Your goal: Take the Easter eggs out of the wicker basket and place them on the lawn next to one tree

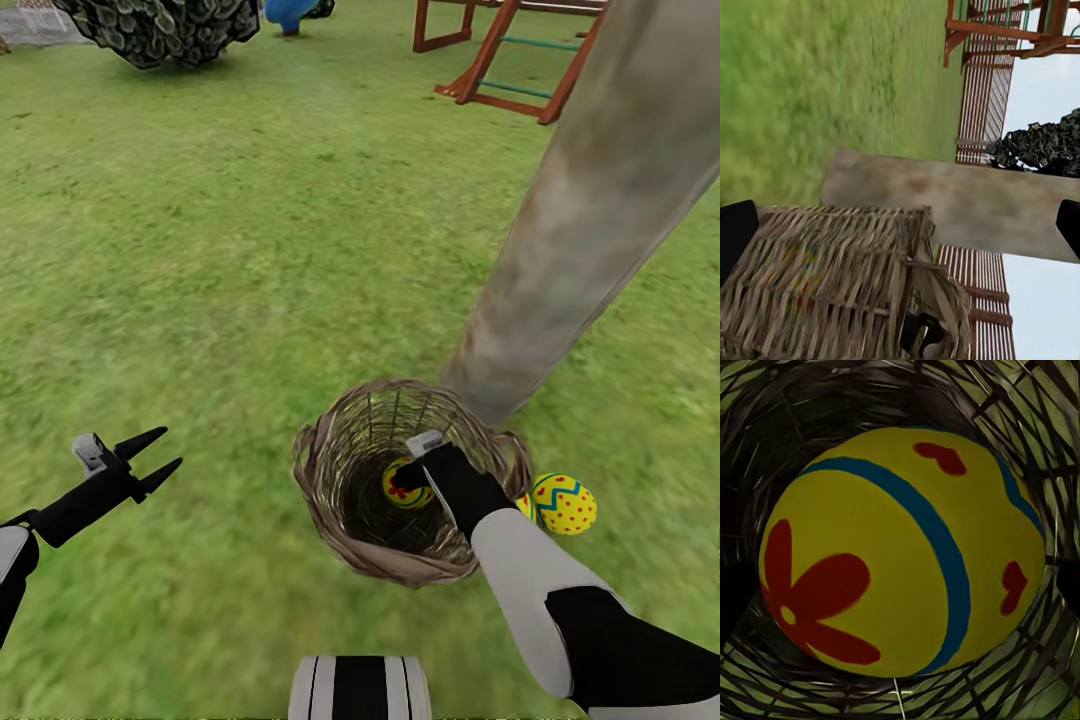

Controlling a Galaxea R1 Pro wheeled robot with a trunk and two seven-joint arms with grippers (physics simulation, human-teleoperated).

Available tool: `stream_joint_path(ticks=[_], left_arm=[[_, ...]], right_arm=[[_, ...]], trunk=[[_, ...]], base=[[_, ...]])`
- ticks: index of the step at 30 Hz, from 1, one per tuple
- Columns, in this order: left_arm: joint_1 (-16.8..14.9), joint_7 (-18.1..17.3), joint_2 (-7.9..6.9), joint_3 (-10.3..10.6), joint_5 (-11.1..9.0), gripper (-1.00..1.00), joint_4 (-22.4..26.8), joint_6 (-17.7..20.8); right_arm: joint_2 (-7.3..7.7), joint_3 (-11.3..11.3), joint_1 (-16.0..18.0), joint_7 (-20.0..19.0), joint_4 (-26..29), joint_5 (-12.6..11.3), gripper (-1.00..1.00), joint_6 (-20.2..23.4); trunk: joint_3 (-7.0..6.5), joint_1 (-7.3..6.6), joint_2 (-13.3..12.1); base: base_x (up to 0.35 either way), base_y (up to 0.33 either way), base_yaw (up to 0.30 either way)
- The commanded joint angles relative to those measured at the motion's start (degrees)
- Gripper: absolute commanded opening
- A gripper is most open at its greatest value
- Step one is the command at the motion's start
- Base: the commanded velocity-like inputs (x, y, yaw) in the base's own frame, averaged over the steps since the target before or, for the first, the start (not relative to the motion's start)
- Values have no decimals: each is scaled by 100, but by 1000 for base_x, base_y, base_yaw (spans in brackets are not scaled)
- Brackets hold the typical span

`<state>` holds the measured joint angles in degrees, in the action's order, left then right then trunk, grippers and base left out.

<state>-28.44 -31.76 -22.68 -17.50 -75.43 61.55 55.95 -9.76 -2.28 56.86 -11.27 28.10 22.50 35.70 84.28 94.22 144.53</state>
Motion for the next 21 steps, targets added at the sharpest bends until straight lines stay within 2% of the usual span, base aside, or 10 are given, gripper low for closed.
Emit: stream_joint_path(ticks=[1, 14, 15, 21], left_arm=[[-4, -23, 0, -7, 11, 100, -2, 30], [-4, -23, 0, -14, 11, 100, -2, 30], [-4, -23, 0, -12, 11, 100, -2, 30], [-4, -24, 0, -16, 11, 100, -1, 30]], right_arm=[[1, -9, 1, -42, 11, 61, 100, 17], [-3, -9, 1, -42, -37, 61, 100, 31], [-5, -9, 1, -42, -46, 57, -100, 39], [1, -9, 1, -52, -50, 52, -100, 51]], trunk=[[26, 1, 3], [314, 35, 20], [337, 37, 22], [381, 42, 24]], base=[[0, 0, 0], [0, 0, 0], [0, 0, 0], [0, 0, 0]])
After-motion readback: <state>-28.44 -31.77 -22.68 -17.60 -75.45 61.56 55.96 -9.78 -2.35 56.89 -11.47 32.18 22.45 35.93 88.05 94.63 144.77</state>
